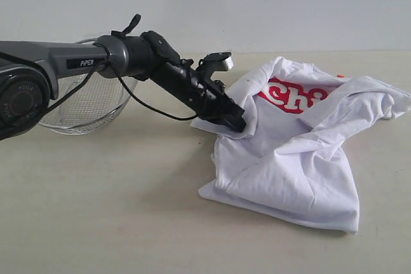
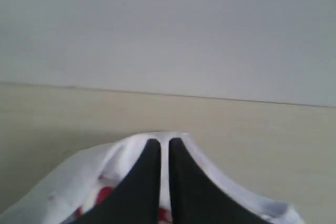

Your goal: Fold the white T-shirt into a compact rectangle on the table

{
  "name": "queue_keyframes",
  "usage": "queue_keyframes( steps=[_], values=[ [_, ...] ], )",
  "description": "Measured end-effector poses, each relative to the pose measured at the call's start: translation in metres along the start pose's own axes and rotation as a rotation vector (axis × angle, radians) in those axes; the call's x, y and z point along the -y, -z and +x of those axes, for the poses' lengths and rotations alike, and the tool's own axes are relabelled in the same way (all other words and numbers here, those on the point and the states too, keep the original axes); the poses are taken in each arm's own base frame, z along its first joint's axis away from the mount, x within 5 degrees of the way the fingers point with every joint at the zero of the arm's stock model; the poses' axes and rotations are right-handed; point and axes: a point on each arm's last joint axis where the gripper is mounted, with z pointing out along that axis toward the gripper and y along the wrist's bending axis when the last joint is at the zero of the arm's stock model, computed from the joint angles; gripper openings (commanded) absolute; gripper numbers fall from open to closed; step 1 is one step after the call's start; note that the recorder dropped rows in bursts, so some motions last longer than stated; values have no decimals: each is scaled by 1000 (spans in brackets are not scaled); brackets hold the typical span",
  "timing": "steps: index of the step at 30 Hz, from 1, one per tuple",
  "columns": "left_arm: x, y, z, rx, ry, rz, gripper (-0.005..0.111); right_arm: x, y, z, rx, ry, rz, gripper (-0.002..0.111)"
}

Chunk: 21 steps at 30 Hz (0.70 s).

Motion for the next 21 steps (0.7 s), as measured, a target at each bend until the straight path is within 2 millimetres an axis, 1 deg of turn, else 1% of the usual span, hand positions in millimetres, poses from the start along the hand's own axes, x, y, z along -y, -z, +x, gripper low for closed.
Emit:
queue_keyframes(
  steps=[1,3,4,6,7,9,10,12,14,16,21],
  values=[
    [-1,1,0,-9,15,-16,4,-12,-6,3,-13,21,-65,3],
    [-1,3,-1,-22,30,-45,4,-25,-20,10,-45,38,-121,3],
    [-1,5,-2,-30,33,-63,4,-30,-31,16,-70,49,-140,3],
    [-2,5,-2,-36,45,-83,4,-35,-47,26,-124,54,-160,2],
    [-2,6,-3,-35,45,-92,4,-36,-60,36,-172,52,-168,2],
    [-3,7,-3,-39,62,-109,4,-39,-77,50,-242,55,-180,2],
    [-4,7,-3,-39,73,-124,4,-41,-89,61,-297,52,-192,2],
    [-7,11,-3,-42,90,-155,4,-45,-107,77,-363,34,-213,2],
    [-16,17,-3,-37,110,-179,4,-48,-123,92,-414,15,-229,0],
    [-24,23,-1,-31,131,-196,4,-52,-136,104,-453,8,-238,0],
    [-47,42,4,-10,200,-225,4,-67,-156,127,-515,28,-257,0]
  ],
)
